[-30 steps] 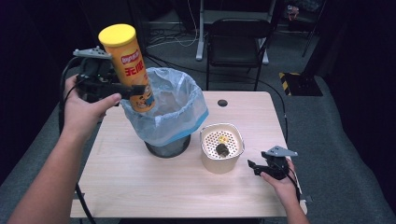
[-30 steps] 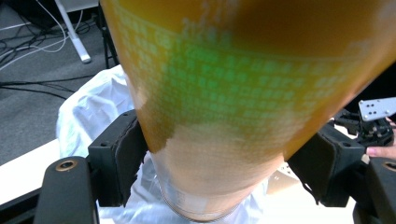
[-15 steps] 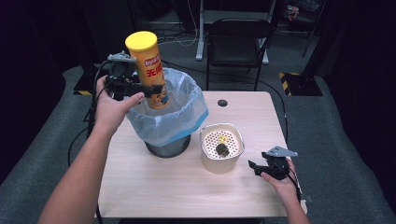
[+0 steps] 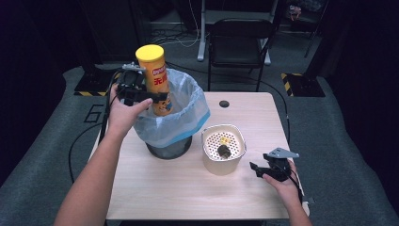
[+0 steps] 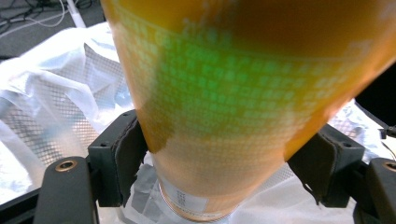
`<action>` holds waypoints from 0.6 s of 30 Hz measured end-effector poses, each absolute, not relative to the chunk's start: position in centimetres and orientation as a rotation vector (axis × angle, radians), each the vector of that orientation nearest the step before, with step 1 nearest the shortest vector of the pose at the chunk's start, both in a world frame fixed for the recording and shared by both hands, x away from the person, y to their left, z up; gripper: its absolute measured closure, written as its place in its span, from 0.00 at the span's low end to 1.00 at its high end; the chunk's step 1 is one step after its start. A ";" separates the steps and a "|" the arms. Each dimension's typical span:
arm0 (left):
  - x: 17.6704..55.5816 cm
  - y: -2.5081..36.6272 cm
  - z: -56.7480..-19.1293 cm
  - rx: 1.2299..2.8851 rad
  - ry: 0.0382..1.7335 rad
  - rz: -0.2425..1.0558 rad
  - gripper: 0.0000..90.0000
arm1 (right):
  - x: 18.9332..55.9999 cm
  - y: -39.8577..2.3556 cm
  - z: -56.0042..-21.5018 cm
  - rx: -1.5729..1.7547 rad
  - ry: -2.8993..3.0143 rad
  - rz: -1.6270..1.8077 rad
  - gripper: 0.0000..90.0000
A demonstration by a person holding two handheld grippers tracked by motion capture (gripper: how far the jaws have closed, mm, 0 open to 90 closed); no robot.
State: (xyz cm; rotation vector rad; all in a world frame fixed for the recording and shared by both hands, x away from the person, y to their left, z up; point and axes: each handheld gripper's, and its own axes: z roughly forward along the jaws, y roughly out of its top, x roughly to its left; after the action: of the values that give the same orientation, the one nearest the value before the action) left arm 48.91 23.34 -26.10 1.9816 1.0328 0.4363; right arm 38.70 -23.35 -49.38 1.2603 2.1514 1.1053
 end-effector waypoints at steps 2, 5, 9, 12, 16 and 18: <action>49.1 23.1 -26.4 2.006 1.038 0.437 0.26 | 38.7 -23.4 -49.4 1.236 2.166 1.106 0.31; 49.4 22.6 -26.8 2.013 1.067 0.435 0.26 | 38.8 -23.5 -49.4 1.236 2.164 1.105 0.31; 49.9 22.5 -27.2 2.055 1.086 0.401 0.26 | 38.7 -23.6 -49.4 1.239 2.164 1.107 0.31; 49.9 22.5 -27.2 2.042 1.094 0.401 0.26 | 38.7 -23.6 -49.3 1.246 2.162 1.111 0.31; 49.8 22.4 -27.2 2.029 1.120 0.382 0.24 | 38.7 -23.7 -49.3 1.239 2.159 1.113 0.31; 49.7 22.6 -27.1 2.028 1.103 0.393 0.24 | 38.7 -23.7 -49.3 1.243 2.156 1.115 0.31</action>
State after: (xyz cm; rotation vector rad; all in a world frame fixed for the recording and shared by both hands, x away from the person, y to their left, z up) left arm 49.75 22.61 -27.08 2.0281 1.1028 0.3930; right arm 38.72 -23.69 -49.25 1.2430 2.1562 1.1147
